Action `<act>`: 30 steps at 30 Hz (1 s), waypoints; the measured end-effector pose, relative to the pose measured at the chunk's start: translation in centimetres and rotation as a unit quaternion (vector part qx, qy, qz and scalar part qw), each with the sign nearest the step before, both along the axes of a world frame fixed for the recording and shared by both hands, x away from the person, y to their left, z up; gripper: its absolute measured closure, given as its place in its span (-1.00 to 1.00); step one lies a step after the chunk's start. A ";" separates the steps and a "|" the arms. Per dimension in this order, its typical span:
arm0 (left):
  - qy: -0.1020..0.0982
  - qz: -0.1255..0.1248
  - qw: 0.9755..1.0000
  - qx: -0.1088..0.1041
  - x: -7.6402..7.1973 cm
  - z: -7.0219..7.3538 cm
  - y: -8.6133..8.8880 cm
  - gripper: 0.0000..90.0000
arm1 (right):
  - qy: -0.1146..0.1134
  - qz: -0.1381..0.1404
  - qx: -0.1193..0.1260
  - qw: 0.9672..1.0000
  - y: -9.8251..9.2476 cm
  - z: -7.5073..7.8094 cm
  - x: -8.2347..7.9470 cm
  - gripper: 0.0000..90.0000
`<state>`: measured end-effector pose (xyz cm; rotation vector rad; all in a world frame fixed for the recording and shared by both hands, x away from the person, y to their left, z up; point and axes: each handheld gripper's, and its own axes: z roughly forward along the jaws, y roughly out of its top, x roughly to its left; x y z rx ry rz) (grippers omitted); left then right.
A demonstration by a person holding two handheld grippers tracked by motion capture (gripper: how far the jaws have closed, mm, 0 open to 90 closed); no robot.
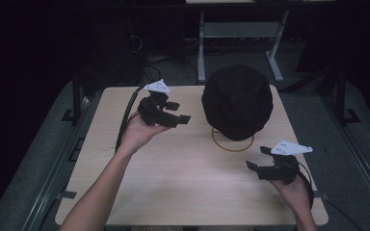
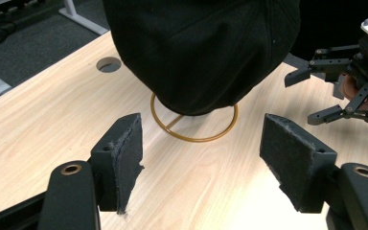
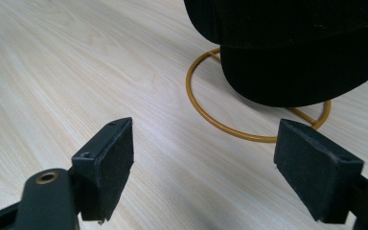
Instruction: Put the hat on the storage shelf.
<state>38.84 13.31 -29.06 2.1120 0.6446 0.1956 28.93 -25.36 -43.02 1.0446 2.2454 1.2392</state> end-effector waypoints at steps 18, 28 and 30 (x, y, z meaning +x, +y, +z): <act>0.014 0.018 1.000 -0.007 -1.8 -2.8 2.5 -0.36 | 0.004 -0.002 -0.003 1.000 0.2 -0.3 -0.3 -0.54; 0.023 0.028 0.999 -0.002 -2.6 -4.3 3.4 -0.39 | 0.006 0.002 -0.007 1.000 0.3 -0.3 -0.3 -0.54; 0.023 0.030 0.999 0.000 -2.7 -4.5 3.5 -0.40 | 0.007 0.002 -0.007 1.000 0.3 -0.3 -0.3 -0.55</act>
